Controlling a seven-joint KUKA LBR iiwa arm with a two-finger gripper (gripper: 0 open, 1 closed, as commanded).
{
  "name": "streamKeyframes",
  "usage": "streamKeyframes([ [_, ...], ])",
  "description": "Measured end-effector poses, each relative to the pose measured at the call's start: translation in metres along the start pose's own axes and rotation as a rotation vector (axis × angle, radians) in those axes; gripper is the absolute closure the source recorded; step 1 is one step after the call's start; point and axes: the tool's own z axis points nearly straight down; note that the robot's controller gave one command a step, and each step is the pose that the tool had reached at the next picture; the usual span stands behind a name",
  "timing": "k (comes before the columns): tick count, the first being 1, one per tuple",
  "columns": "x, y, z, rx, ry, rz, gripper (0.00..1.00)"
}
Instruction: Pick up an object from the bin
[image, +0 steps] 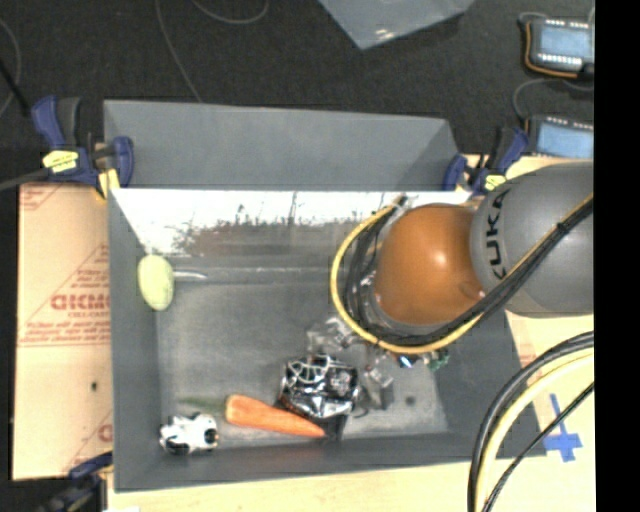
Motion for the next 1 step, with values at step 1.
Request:
streamKeyframes([
  [1, -0.0003, 0.0009, 0.0033, 0.000, 0.001, -0.040, 0.00],
])
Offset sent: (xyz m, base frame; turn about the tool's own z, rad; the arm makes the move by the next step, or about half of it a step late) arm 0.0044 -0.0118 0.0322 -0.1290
